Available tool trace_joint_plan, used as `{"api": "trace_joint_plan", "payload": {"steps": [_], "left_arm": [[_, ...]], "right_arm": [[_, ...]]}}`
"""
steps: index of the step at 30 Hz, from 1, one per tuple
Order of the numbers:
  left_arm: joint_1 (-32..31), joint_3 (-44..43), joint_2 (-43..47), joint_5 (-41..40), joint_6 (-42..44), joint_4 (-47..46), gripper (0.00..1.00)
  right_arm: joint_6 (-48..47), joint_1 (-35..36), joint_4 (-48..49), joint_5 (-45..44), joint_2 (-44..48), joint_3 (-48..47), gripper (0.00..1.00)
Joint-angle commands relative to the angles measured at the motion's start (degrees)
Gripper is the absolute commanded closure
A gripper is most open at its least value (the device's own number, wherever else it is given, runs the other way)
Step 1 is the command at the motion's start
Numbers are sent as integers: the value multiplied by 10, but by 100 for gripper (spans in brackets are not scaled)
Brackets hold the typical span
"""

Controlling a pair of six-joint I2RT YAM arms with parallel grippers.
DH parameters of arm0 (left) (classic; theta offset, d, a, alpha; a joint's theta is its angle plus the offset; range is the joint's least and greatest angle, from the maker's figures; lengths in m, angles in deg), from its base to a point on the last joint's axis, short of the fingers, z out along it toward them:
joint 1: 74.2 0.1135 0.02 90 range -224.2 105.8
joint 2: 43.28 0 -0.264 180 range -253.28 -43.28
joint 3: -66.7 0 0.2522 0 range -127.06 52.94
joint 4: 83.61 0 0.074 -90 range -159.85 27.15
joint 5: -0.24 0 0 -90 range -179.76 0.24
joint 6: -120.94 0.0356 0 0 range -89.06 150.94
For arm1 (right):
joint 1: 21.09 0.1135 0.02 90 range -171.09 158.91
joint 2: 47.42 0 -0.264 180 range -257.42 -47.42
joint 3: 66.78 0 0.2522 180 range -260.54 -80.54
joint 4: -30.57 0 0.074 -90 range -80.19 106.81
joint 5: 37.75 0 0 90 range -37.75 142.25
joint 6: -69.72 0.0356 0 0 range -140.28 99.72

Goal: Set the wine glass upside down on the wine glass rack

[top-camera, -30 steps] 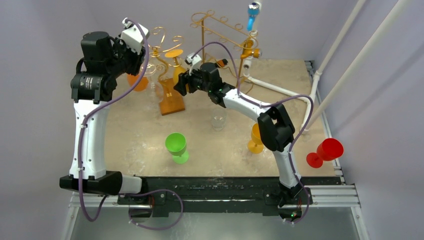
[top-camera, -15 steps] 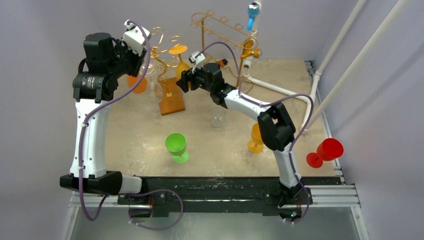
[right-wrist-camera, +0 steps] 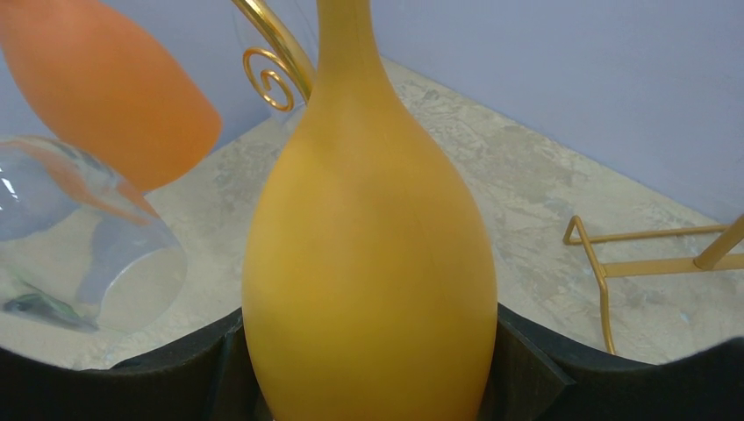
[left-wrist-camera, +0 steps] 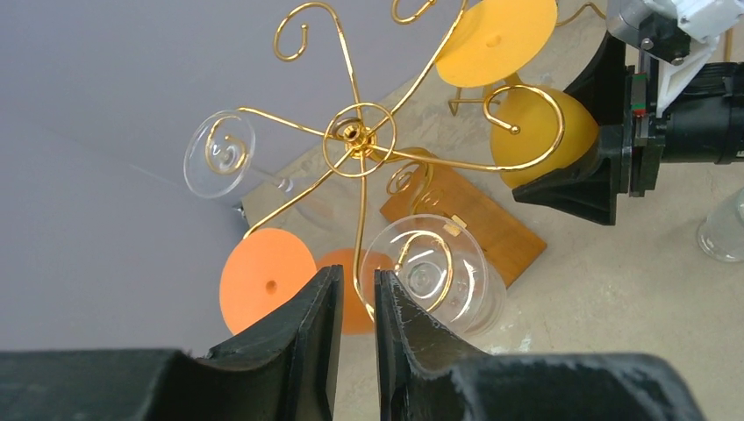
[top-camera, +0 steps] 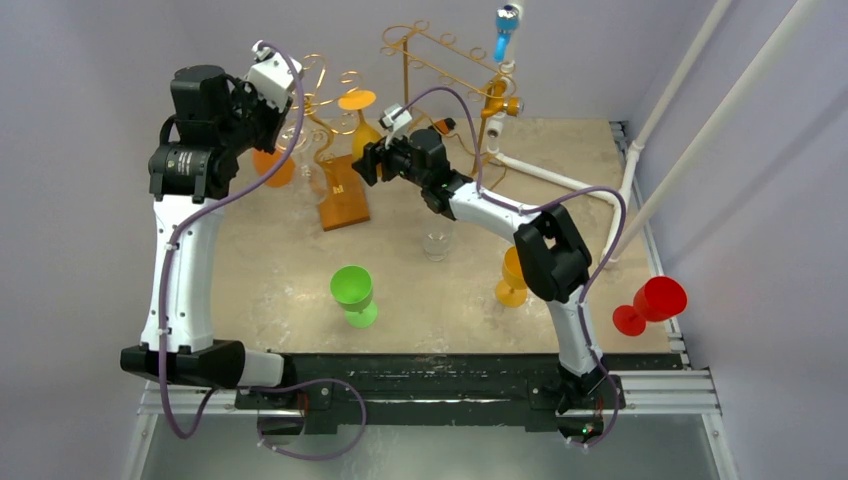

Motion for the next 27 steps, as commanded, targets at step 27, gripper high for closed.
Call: {"api": "trace_joint_plan", "payload": {"steps": [27], "left_arm": [[0, -9, -18, -4, 5, -18, 82]], "right_arm": [[-7, 1, 128, 7, 39, 33, 72]]}}
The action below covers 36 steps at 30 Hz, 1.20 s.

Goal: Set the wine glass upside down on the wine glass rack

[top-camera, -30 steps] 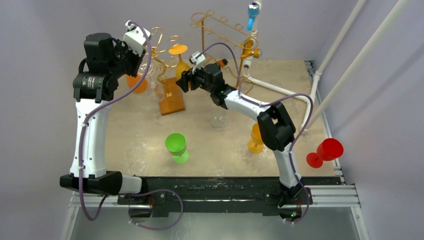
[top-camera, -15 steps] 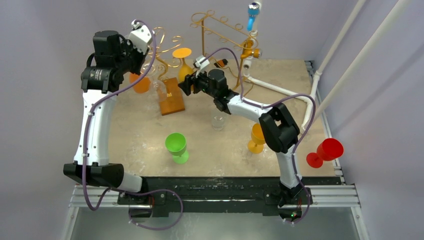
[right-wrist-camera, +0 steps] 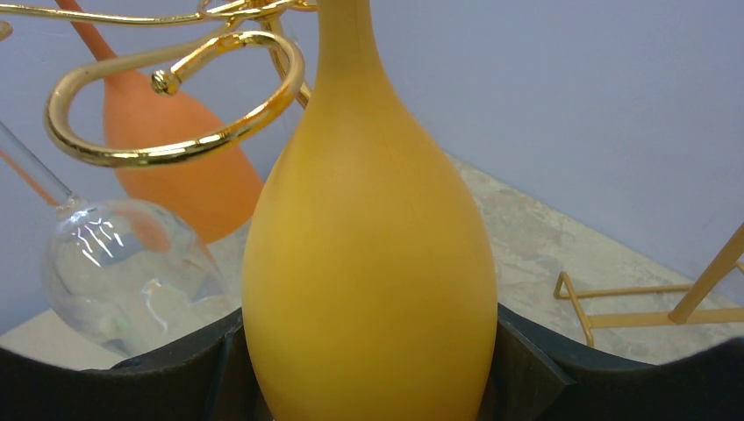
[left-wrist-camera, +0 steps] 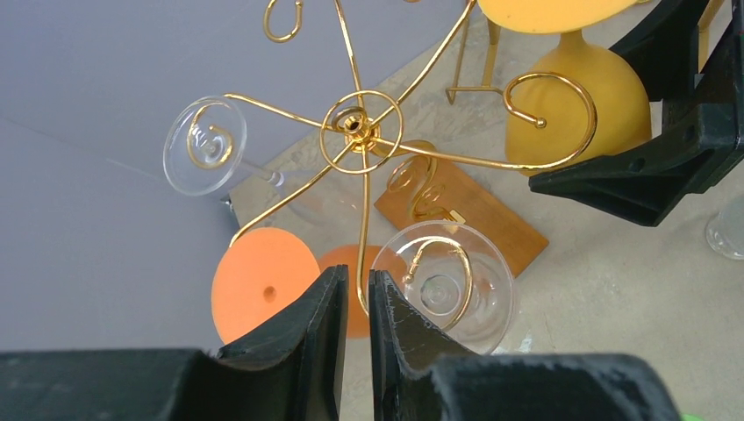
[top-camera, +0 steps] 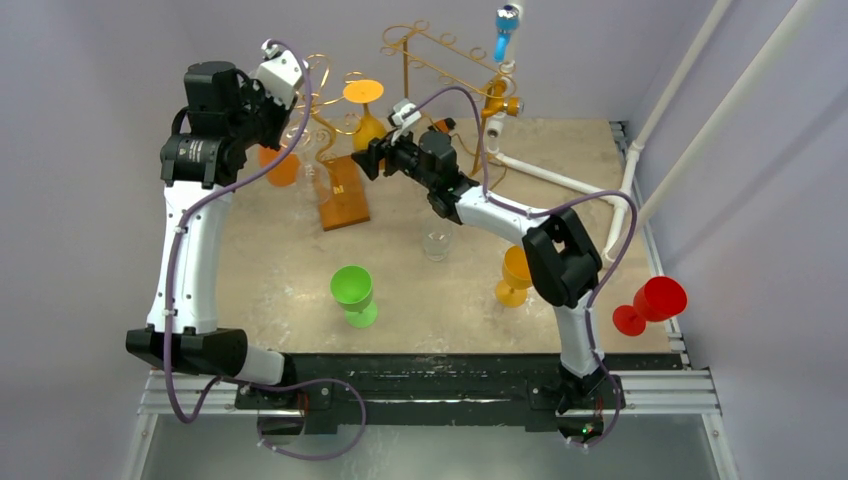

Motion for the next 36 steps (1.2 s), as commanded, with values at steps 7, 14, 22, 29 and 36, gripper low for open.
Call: {"api": "trace_joint_plan", "payload": {"steps": [7, 14, 22, 29, 36], "left_arm": [[0, -14, 19, 0, 7, -6, 82], [0, -18, 18, 1, 5, -6, 83], [0, -20, 18, -1, 7, -5, 85], [0, -23, 18, -2, 8, -3, 91], [0, -22, 18, -6, 10, -2, 92]], "right_arm": [[-32, 0, 32, 13, -24, -38, 72], [-57, 2, 43, 22, -27, -30, 71], [-59, 2, 47, 39, -36, -41, 71], [-70, 5, 56, 58, -47, -49, 72], [-89, 8, 53, 66, -52, -51, 72]]}}
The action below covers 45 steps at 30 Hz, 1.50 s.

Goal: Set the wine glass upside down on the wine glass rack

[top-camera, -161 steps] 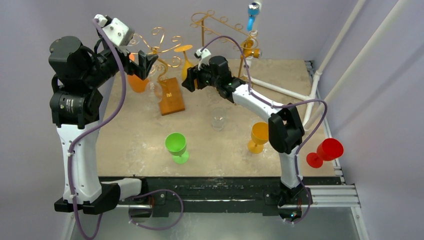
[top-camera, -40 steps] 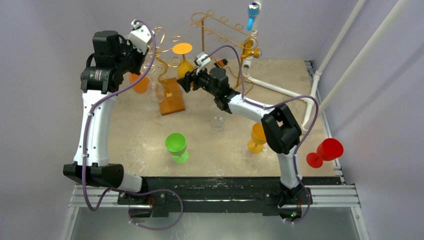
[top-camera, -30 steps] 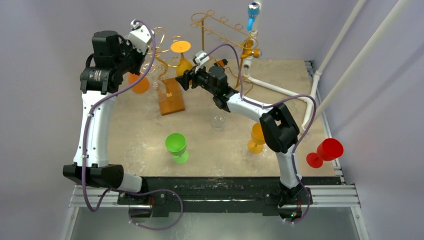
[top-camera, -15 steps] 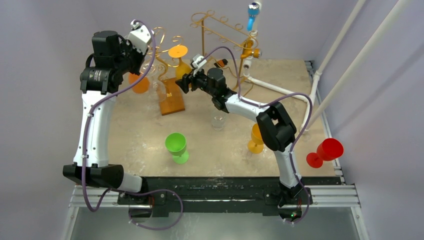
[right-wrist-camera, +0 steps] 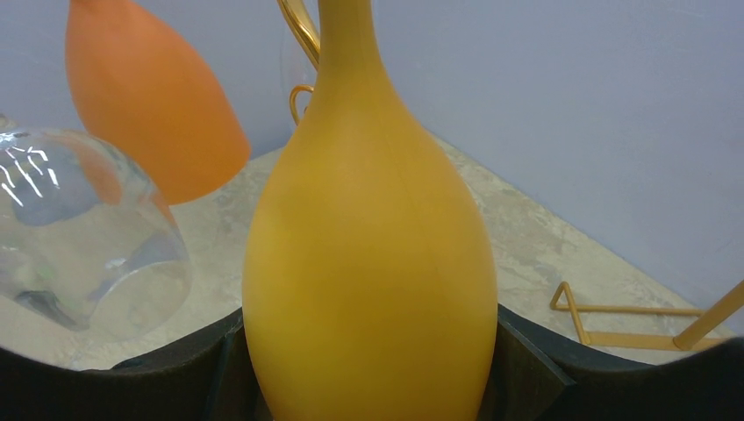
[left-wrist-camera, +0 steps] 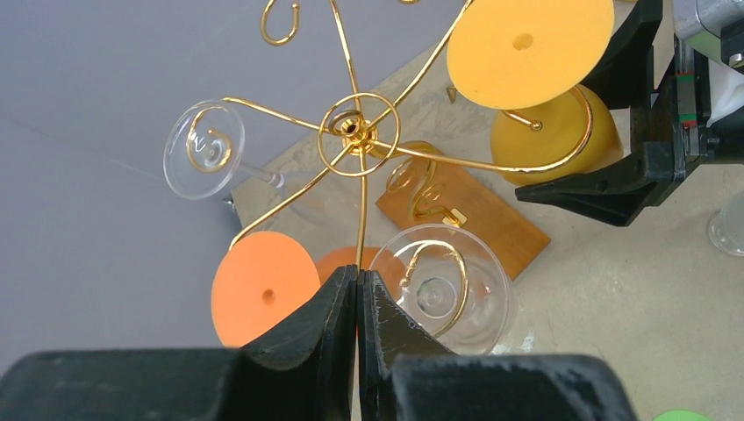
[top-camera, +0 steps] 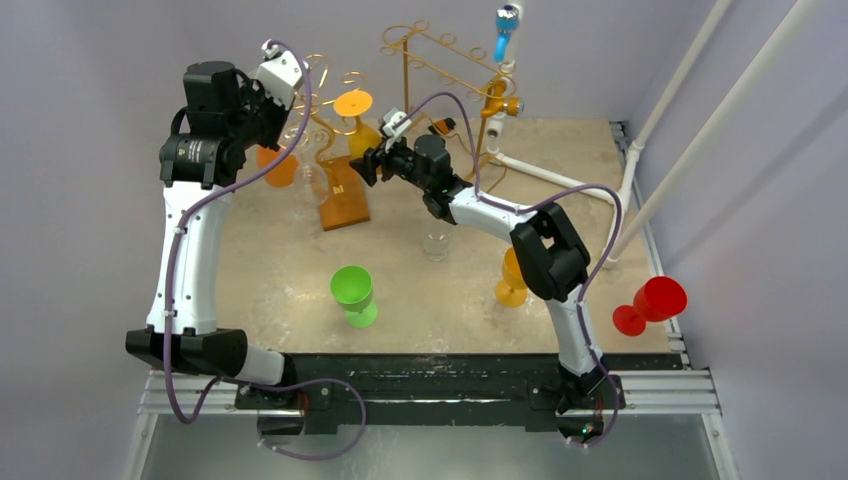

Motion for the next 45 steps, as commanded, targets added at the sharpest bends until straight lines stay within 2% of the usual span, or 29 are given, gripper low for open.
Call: {"api": "trace_joint_plan", "payload": {"steps": [1, 11, 18, 31, 45], "left_arm": [[0, -20, 17, -6, 5, -5, 92], [0, -17, 17, -4, 6, -6, 92], [0, 23, 10, -16, 11, -31, 92], [0, 12, -6, -21, 10, -28, 93], [0, 4, -8, -23, 12, -27, 93]], "right_arm": [[-39, 8, 29, 33, -3, -27, 72], [-30, 6, 25, 47, -21, -43, 72], [-36, 6, 45, 36, -24, -36, 71], [-90, 7, 82, 28, -34, -28, 70], [-80, 8, 125, 47, -7, 13, 70]]}}
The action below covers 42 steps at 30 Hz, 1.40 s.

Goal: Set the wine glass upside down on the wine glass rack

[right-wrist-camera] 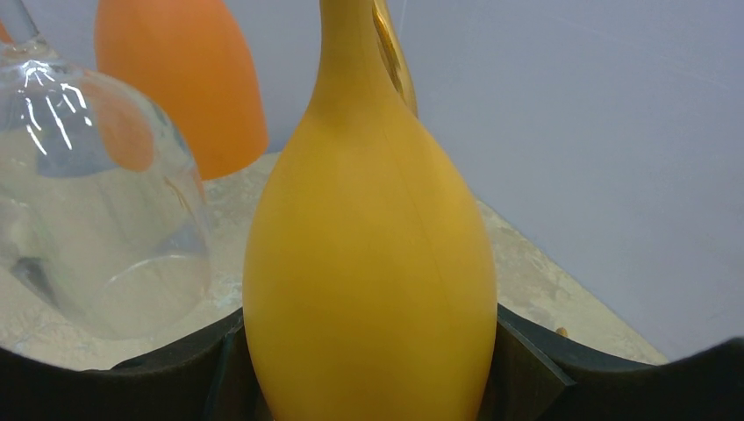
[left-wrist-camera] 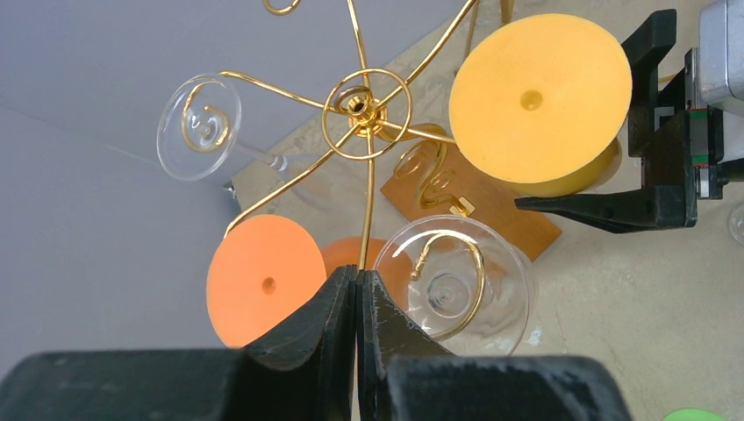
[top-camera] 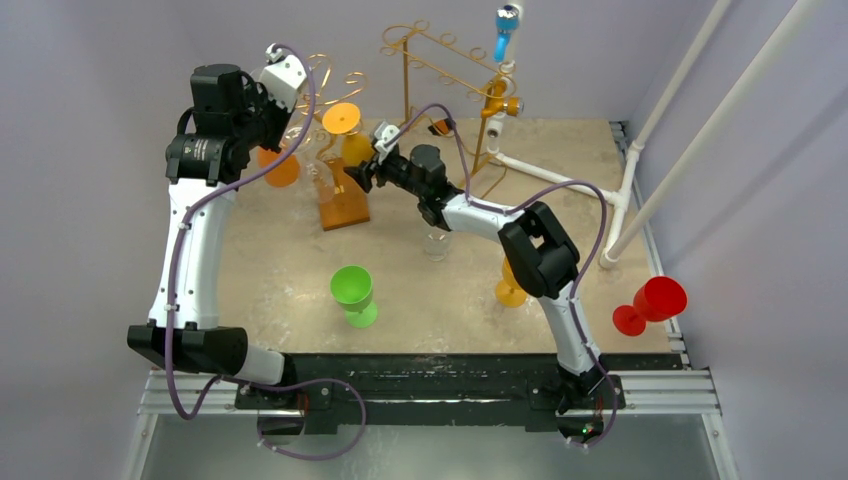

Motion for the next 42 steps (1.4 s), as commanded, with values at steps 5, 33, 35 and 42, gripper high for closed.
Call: {"api": "trace_joint_plan", "payload": {"steps": [5, 33, 35, 42], "left_arm": [[0, -16, -1, -7, 9, -15, 94], [0, -27, -5, 4, -1, -20, 93], [0, -33, -10, 4, -4, -22, 93], [-1, -84, -50, 17, -36, -21, 93]], "right_arm": [[21, 0, 85, 27, 45, 50, 70], [109, -10, 138, -10, 75, 128, 1], [108, -10, 133, -10, 93, 149, 1], [104, -10, 49, -11, 217, 238, 1]]}}
